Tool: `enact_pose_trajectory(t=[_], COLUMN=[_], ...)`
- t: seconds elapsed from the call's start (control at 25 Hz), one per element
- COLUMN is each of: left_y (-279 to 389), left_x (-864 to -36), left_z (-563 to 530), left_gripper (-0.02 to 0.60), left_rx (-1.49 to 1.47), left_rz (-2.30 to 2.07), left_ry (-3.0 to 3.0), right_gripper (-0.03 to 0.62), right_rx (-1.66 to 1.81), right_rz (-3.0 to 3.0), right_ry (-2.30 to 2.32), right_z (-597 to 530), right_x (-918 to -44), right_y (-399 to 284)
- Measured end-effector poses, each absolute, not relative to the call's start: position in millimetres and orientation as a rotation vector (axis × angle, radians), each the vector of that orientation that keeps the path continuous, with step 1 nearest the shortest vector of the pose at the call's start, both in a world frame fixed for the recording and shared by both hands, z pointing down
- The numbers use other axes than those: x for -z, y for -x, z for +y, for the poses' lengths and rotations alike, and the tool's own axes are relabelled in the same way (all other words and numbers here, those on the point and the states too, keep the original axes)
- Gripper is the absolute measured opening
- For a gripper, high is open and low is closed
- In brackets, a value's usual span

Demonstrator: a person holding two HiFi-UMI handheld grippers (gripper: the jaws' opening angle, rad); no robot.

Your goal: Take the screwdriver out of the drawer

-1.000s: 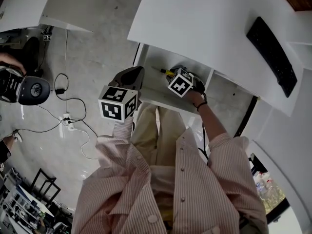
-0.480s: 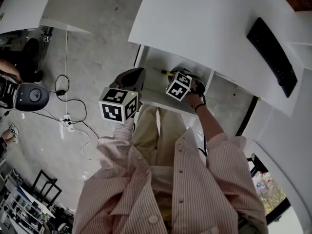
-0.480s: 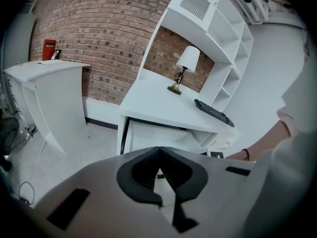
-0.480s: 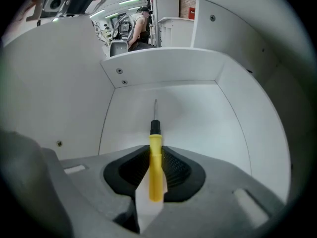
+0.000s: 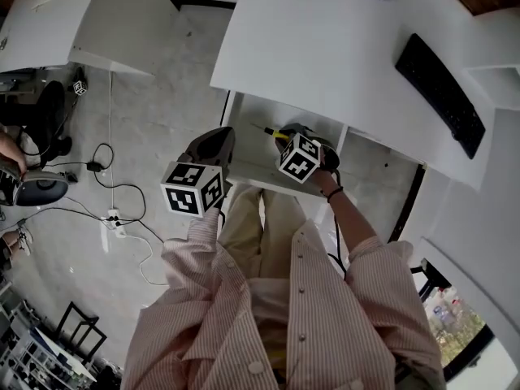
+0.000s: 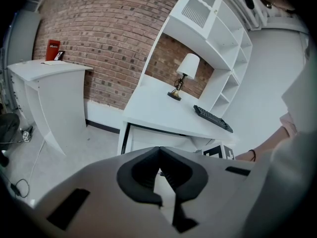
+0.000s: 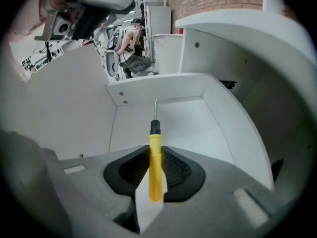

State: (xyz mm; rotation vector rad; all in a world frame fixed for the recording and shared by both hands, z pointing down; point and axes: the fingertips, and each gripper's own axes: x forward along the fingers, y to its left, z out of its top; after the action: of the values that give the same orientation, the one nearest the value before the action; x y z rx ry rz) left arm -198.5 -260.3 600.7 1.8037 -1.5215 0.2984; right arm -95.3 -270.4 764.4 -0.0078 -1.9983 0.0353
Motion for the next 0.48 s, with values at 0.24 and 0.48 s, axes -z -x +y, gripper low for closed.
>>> enact_pose_trajectory(t=[0.24, 0.48], left_y=[201, 201], left_x=[-582, -562], left_z=[-257, -250], left_gripper=[-0.002, -0.002], left_rx=[-0.254, -0.224], left_rz=[-1.554, -1.572], left_ry=[-1.834, -1.874], right_gripper=[0.078, 0.078], right_rx=[-0.068, -0.057], right_rz=[-2.104, -2.199], right_ry=[-0.057, -0.102], right_z=[-270, -266], right_x=[-722, -676], right_y=[98, 98])
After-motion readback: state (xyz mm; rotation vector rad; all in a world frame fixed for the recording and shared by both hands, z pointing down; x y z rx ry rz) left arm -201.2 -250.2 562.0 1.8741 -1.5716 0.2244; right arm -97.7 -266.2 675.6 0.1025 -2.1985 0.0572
